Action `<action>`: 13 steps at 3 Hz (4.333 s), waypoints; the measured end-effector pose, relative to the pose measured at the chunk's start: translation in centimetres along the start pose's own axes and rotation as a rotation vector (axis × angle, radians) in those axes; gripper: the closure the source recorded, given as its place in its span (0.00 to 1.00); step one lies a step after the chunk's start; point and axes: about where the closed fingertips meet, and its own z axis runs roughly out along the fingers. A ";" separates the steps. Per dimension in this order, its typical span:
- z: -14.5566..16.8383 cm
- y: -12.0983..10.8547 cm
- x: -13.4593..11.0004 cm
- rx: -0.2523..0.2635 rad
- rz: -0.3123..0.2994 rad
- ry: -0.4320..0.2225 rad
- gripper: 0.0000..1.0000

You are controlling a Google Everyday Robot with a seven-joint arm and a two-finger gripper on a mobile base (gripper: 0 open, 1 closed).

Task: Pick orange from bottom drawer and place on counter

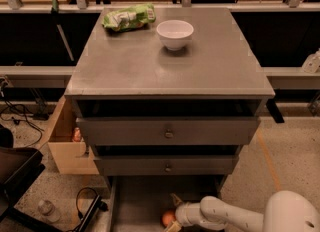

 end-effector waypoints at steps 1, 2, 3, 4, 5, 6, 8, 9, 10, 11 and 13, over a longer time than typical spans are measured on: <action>1.4 0.3 0.1 -0.018 -0.001 -0.007 0.26; 2.0 0.5 0.0 -0.024 -0.007 -0.011 0.51; 1.8 0.5 -0.3 -0.024 -0.007 -0.011 0.72; 1.9 0.6 -0.3 -0.026 -0.007 -0.012 0.96; 1.9 0.6 -0.4 -0.026 -0.007 -0.012 1.00; 2.1 0.8 -0.6 -0.034 -0.010 -0.017 1.00; 2.0 0.8 -0.7 -0.034 -0.011 -0.017 1.00; 2.0 0.8 -0.7 -0.034 -0.011 -0.017 1.00; -0.2 1.3 -3.0 -0.022 -0.046 -0.024 1.00; -6.7 0.8 -9.1 0.054 -0.139 -0.058 1.00; -16.6 3.5 -19.8 0.050 -0.284 -0.148 1.00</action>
Offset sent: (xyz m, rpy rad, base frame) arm 0.0015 0.0193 -0.0158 0.0154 -0.0010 0.0283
